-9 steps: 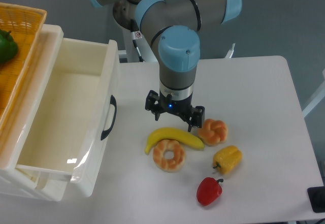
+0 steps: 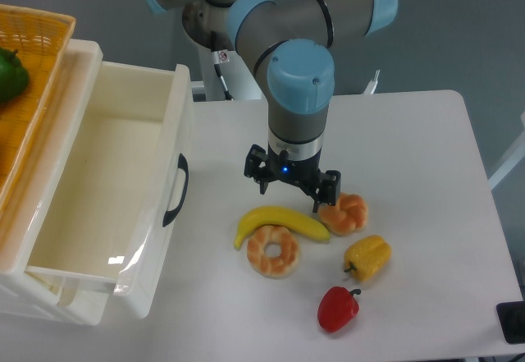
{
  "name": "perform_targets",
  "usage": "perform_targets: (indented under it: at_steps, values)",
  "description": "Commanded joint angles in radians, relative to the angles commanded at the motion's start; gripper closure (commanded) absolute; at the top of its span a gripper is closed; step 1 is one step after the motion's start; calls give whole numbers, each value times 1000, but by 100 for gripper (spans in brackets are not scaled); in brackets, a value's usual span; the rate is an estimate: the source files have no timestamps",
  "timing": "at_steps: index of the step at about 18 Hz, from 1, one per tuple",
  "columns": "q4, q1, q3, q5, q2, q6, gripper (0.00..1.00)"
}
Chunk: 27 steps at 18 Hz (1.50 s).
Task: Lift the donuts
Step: 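Lower the gripper toward the glazed ring donut beside the banana, then position the open gripper over the ring donut and descend onto it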
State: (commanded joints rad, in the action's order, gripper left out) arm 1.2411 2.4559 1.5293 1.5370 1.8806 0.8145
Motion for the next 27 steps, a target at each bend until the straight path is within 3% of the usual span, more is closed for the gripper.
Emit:
perform_targets:
  at_steps: [4, 11, 18, 27]
  values:
    - [-103, -5, 68, 0, 5, -2, 0]
    - [-118, -17, 65, -2, 55, -78, 0]
    - [-207, -51, 57, 2, 138, -80, 0]
    - [-210, -38, 15, 0, 224, -74, 0]
